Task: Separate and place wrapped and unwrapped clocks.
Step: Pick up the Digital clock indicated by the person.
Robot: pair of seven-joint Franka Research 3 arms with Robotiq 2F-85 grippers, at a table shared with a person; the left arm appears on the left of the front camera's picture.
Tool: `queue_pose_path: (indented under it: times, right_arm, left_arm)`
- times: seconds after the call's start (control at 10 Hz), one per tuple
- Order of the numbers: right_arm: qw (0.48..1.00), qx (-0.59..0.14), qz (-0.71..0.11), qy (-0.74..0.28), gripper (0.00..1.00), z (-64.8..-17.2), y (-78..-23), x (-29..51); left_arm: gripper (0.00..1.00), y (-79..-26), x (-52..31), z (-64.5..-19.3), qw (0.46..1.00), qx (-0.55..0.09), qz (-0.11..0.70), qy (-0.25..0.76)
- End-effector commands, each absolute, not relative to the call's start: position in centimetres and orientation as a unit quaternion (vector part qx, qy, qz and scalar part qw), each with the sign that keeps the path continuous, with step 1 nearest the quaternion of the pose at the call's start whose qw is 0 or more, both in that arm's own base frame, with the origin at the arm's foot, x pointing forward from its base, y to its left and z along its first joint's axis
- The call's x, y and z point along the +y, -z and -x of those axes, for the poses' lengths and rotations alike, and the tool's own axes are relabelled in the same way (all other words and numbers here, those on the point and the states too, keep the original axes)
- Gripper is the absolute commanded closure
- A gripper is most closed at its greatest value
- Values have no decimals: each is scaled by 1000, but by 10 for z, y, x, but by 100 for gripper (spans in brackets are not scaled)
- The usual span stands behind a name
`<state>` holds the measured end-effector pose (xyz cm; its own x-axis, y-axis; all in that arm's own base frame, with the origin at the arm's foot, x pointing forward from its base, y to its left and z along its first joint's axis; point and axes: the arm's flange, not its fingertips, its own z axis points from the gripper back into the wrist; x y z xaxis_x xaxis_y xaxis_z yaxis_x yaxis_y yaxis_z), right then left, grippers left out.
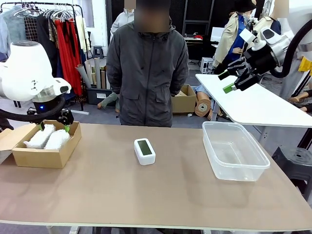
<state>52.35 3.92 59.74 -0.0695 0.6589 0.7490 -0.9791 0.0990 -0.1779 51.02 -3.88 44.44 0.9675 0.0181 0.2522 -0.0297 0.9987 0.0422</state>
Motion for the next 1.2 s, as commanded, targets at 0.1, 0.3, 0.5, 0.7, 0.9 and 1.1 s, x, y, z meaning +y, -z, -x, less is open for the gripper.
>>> queue_pose_path:
  times: [0.1,0.3,0.5,0.7,0.9,1.1]
  right_arm:
    - [646,-363,-215,-636,0,-523,-598,39]
    - [646,-363,-215,-636,0,-523,-598,39]
    - [646,-363,-215,-636,0,-523,-598,39]
    - [646,-363,-215,-636,0,-523,-598,39]
    - [646,-363,-215,-636,0,-523,-598,39]
    - [646,-363,-215,-636,0,-523,-598,39]
  left_arm:
    - [0,-443,-36,-509,990,-135,-28,-8]
    - [0,-444,-39,-510,992,-127,-23,-12]
    - [0,-448,-36,-518,997,-31,46,48]
    - [0,-454,-37,-530,992,24,72,104]
    - [0,-462,-30,-549,984,46,97,144]
    - [0,-473,-25,-571,969,44,141,201]
